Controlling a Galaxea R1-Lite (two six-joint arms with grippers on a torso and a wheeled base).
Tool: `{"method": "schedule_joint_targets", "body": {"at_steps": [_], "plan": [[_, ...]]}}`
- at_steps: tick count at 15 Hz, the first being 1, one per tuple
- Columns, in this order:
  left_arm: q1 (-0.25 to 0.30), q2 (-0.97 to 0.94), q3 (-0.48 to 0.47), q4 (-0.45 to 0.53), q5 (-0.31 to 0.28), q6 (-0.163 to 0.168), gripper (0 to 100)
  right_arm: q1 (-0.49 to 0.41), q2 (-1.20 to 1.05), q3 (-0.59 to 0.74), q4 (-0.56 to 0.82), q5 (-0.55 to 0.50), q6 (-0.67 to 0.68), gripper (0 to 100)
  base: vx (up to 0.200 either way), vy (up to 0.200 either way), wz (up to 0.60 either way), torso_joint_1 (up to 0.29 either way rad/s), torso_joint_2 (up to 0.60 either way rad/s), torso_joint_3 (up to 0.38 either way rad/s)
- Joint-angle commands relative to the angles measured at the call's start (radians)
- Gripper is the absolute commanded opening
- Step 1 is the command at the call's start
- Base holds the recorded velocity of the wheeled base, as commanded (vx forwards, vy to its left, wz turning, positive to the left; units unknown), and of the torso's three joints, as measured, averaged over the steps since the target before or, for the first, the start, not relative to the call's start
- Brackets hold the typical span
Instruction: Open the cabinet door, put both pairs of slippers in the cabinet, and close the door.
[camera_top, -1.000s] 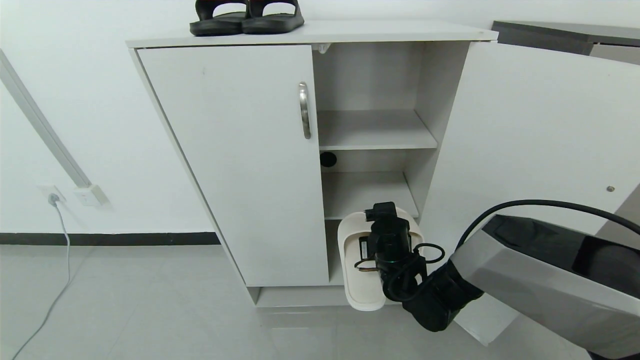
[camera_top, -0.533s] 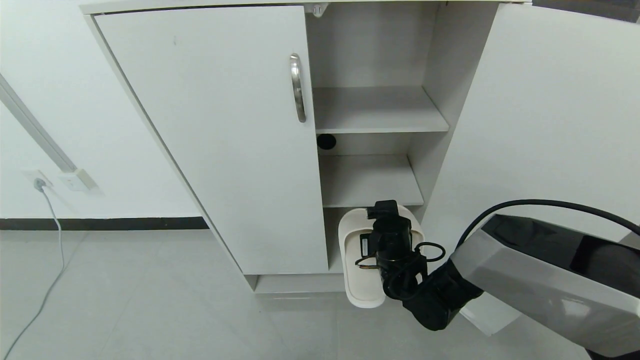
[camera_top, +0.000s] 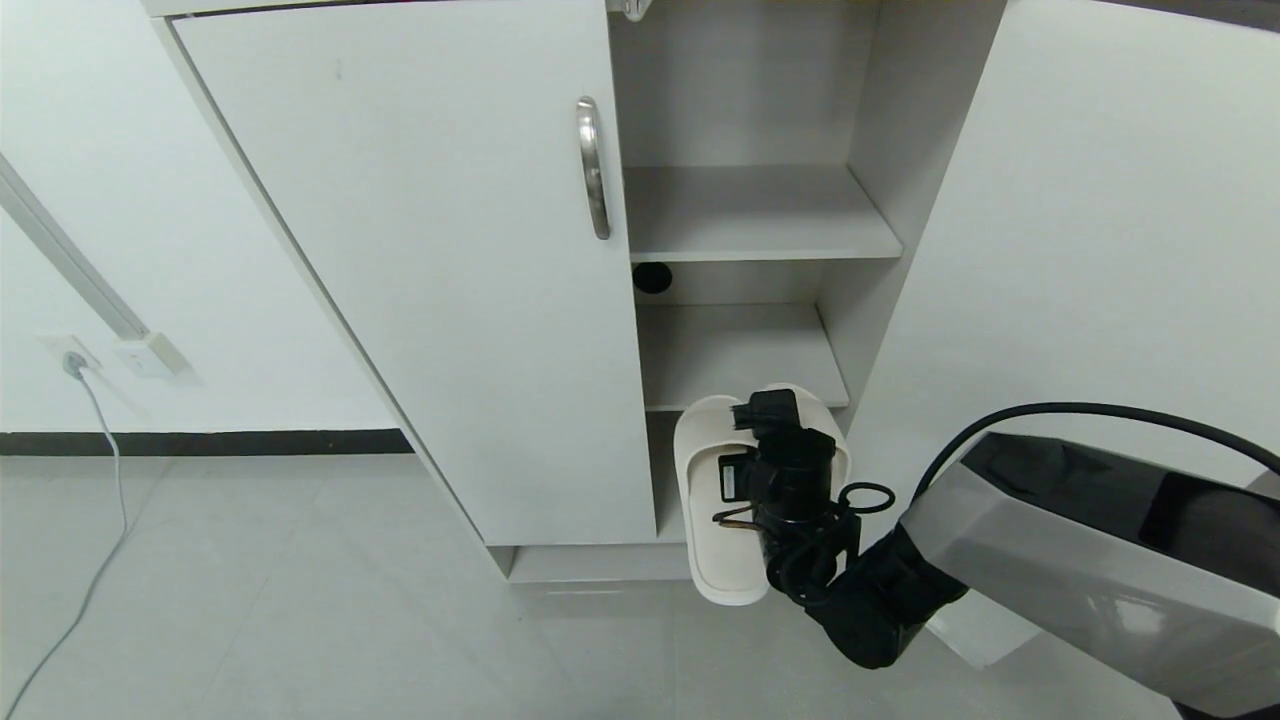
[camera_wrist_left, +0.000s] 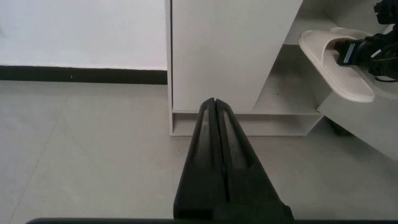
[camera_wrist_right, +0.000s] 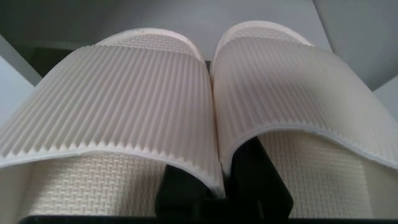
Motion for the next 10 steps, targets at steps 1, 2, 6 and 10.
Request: {"method": "schedule_joint_targets", "body": {"at_steps": [1,2,6,10], "plan": [[0.000,0.002,0.000,0.000,0.000,0.000,0,0.000,0.006,0.005,-0.021,0.000,-0.022,0,0.000,0.000,0.00,0.000,0.00,0.000],[0.000,0.002,0.000,0.000,0.000,0.000,0,0.000,0.006,0.014,-0.048,0.001,-0.042,0,0.000,0.000,0.00,0.000,0.00,0.000],[0.000,0.002,0.000,0.000,0.000,0.000,0,-0.002,0.006,0.016,-0.056,0.001,-0.048,0,0.050,0.000,0.00,0.001,0.00,0.001],[0.000,0.002,0.000,0.000,0.000,0.000,0,-0.005,0.006,0.011,-0.057,0.001,-0.050,0,0.200,0.000,0.00,0.000,0.00,0.004]]}}
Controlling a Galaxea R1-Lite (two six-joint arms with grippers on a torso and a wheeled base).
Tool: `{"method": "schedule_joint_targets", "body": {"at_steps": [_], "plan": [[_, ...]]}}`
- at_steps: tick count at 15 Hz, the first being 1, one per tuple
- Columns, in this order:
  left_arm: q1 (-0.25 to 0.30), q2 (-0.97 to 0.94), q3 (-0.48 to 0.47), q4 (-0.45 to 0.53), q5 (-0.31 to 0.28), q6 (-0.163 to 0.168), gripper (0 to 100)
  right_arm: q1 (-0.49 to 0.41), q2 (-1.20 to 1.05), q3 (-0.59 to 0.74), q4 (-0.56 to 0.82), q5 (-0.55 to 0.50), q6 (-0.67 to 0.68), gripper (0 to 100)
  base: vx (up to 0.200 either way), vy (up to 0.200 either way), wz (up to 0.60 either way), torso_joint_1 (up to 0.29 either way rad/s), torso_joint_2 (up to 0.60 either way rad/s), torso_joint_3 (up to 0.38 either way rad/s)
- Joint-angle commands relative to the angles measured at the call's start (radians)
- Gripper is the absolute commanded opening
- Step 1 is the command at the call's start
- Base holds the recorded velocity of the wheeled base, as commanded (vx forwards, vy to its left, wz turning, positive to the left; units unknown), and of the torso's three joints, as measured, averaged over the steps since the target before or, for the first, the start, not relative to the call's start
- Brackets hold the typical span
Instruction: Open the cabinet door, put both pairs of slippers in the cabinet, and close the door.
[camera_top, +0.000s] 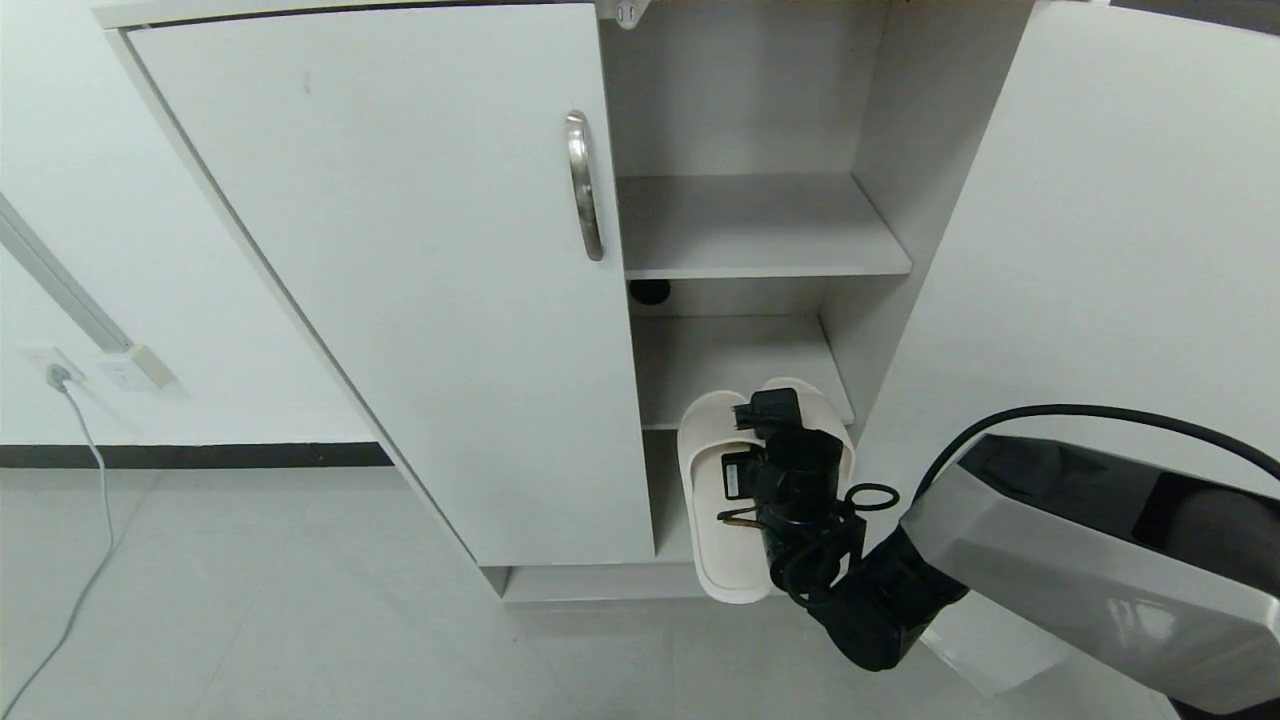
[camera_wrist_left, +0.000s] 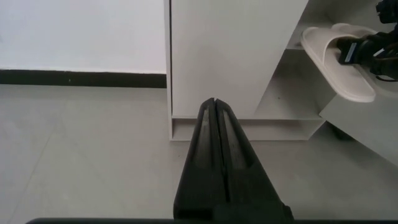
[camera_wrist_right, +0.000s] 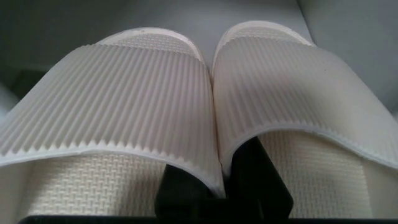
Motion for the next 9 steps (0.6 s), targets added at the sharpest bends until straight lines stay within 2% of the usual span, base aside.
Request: {"method": "schedule_joint_targets", "body": {"at_steps": [1,3,6,9], "plan": [[0.000,0.002,0.000,0.000,0.000,0.000,0,0.001,0.001,-0.005,-0.003,0.000,-0.008,0,0.200,0.000,0.00,0.007,0.00,-0.002],[0.000,0.002,0.000,0.000,0.002,-0.002,0,0.001,0.001,-0.006,-0.009,0.008,-0.010,0,0.200,0.000,0.00,0.000,0.01,-0.002],[0.000,0.002,0.000,0.000,0.003,-0.003,0,-0.007,0.032,-0.055,-0.015,0.043,-0.010,0,0.000,0.000,0.00,0.000,0.00,0.000],[0.000,0.002,0.000,0.000,0.003,-0.003,0,-0.045,0.084,-0.186,0.063,0.046,-0.010,0,0.000,0.000,0.00,0.000,0.00,0.000]]}}
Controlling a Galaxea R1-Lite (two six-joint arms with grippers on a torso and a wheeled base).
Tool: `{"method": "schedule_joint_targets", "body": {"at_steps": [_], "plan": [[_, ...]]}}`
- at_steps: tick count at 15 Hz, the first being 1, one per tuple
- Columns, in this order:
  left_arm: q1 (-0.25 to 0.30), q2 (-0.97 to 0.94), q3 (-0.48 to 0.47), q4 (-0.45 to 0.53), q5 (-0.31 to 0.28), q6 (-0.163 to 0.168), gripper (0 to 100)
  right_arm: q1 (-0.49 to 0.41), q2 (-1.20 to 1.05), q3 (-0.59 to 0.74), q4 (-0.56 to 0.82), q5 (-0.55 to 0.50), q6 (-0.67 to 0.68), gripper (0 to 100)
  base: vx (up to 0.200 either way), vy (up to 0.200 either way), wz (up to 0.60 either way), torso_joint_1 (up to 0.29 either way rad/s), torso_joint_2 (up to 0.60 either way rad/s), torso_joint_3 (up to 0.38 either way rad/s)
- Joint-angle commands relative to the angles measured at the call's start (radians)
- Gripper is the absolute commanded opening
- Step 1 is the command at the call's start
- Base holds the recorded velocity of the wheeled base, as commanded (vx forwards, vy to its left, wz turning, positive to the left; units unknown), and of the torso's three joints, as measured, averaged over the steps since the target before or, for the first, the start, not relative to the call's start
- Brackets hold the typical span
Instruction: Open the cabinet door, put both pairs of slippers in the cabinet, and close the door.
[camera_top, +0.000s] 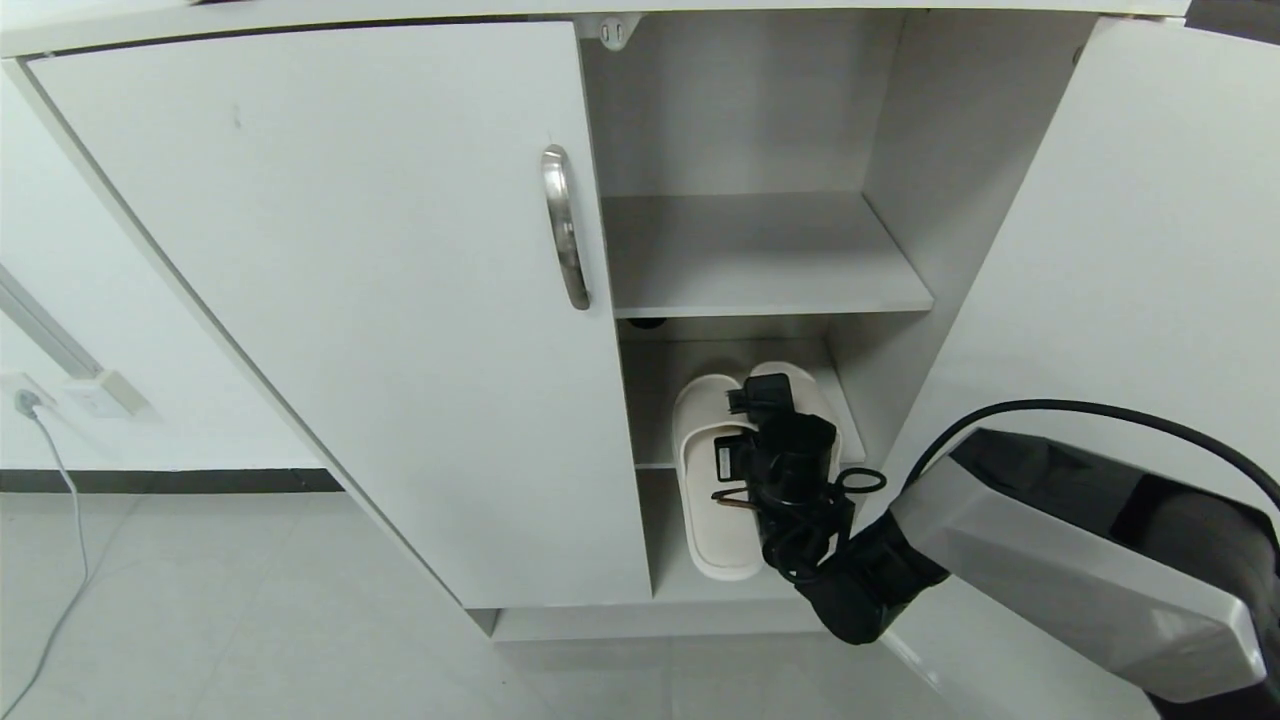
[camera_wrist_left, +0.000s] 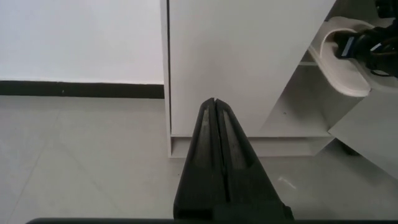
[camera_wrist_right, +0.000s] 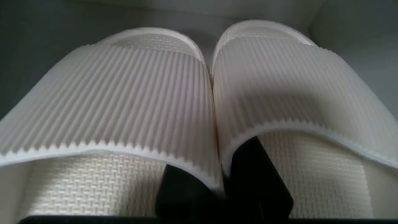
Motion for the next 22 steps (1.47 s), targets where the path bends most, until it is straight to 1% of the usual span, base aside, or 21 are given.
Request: {"method": "schedule_joint_targets", "body": {"at_steps": [1,4,7,11,13,18,22], "plan": [[0.000,0.002,0.000,0.000,0.000,-0.002,0,-0.029,0.050,-0.098,0.054,0.003,0.000,0,0.000,0.000,0.00,0.000,0.00,0.000],[0.000,0.002,0.000,0.000,0.000,-0.005,0,-0.036,0.057,-0.115,0.063,0.007,0.001,0,0.000,0.000,0.00,0.000,0.00,0.000],[0.000,0.002,0.000,0.000,0.000,-0.004,0,-0.034,0.058,-0.115,0.063,0.008,0.001,0,0.200,0.000,0.00,-0.002,0.00,0.002],[0.000,0.002,0.000,0.000,0.002,-0.005,0,-0.036,0.058,-0.118,0.069,0.010,0.000,0,0.000,0.000,0.00,0.000,0.00,0.000],[-0.002,0.002,0.000,0.000,0.000,-0.005,0,-0.037,0.058,-0.132,0.081,0.028,0.000,0,0.000,0.000,0.00,0.000,0.00,0.000],[0.000,0.002,0.000,0.000,0.002,-0.005,0,-0.055,0.080,-0.253,0.186,0.031,0.003,0,0.000,0.000,0.00,0.000,0.00,0.000],[0.000,0.002,0.000,0.000,0.002,-0.005,0,-0.059,0.104,-0.336,0.242,0.030,0.003,0,0.000,0.000,0.00,0.000,0.00,0.000]]}}
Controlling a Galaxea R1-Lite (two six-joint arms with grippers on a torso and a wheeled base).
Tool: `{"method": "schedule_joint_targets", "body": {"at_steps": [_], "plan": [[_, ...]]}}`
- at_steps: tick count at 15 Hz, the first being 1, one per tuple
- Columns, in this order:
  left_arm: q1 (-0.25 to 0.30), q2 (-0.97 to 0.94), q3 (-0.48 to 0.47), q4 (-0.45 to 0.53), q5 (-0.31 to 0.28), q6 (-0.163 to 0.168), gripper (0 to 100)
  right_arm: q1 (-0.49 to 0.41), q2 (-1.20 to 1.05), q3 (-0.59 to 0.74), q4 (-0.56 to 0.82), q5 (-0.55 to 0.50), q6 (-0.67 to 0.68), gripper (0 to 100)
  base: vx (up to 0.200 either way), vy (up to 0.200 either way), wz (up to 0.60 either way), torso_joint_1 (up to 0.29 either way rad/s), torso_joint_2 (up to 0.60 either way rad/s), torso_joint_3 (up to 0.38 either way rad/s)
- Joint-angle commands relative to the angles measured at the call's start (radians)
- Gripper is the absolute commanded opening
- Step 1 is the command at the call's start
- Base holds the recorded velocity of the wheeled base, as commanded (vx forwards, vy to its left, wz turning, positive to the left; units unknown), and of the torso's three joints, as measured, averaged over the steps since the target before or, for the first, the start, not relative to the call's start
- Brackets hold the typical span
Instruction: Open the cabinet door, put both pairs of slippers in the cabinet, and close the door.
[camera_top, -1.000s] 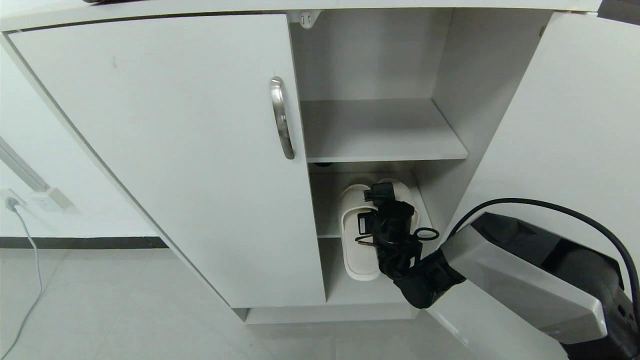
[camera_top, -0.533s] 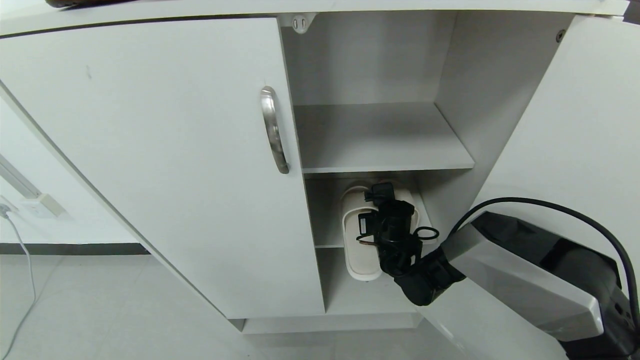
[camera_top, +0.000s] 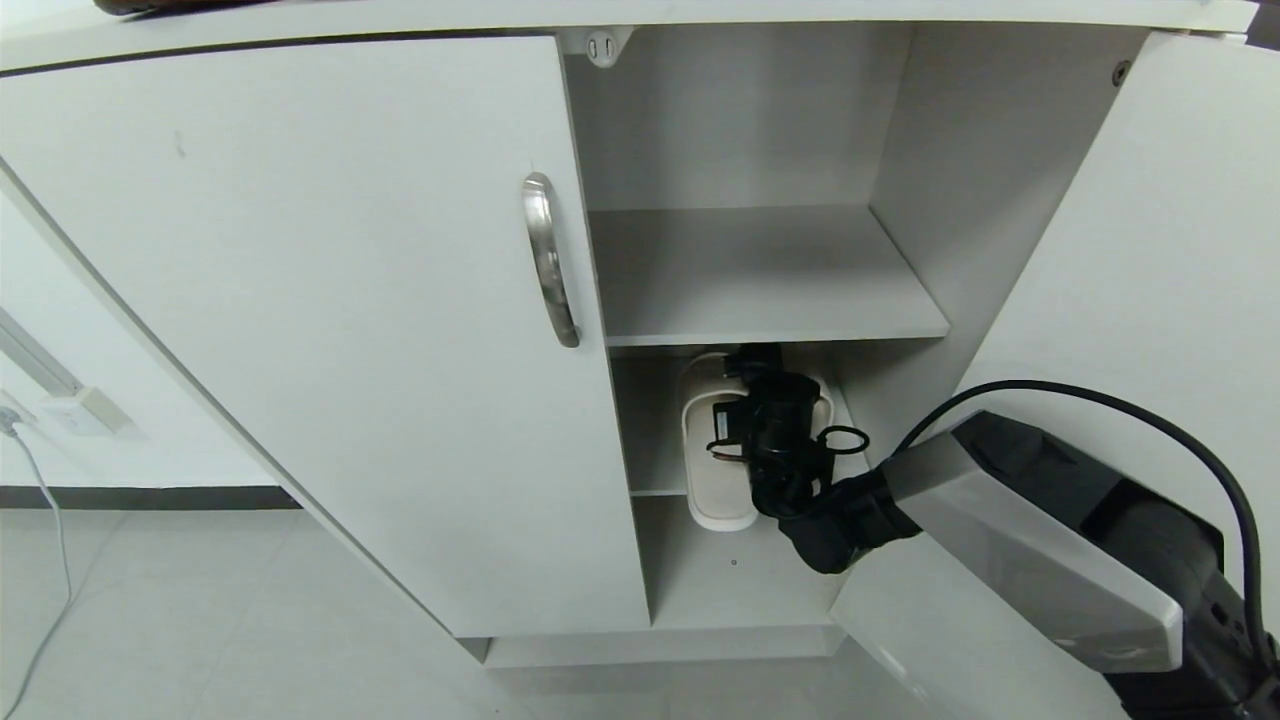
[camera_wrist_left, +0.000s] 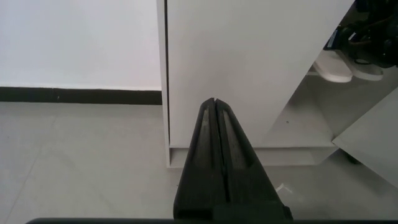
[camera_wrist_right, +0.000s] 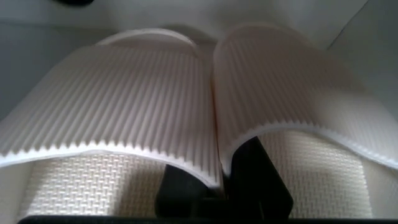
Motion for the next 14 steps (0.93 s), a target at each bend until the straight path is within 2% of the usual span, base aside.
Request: {"method": "schedule_joint_targets", "body": {"at_steps": [1,5,14], "plan": [[0.000,0.002,0.000,0.000,-0.001,0.000,0,-0.001,0.025,-0.061,0.024,0.000,-0.001,0,0.000,0.000,0.00,0.000,0.00,0.000],[0.000,0.002,0.000,0.000,0.000,0.000,0,-0.006,0.057,-0.142,0.072,0.000,-0.001,0,0.000,0.000,0.00,0.000,0.00,0.000],[0.000,0.002,0.000,0.000,0.000,0.000,0,-0.018,0.074,-0.152,0.095,-0.002,-0.001,0,0.000,0.000,0.00,0.000,0.00,0.000]]}}
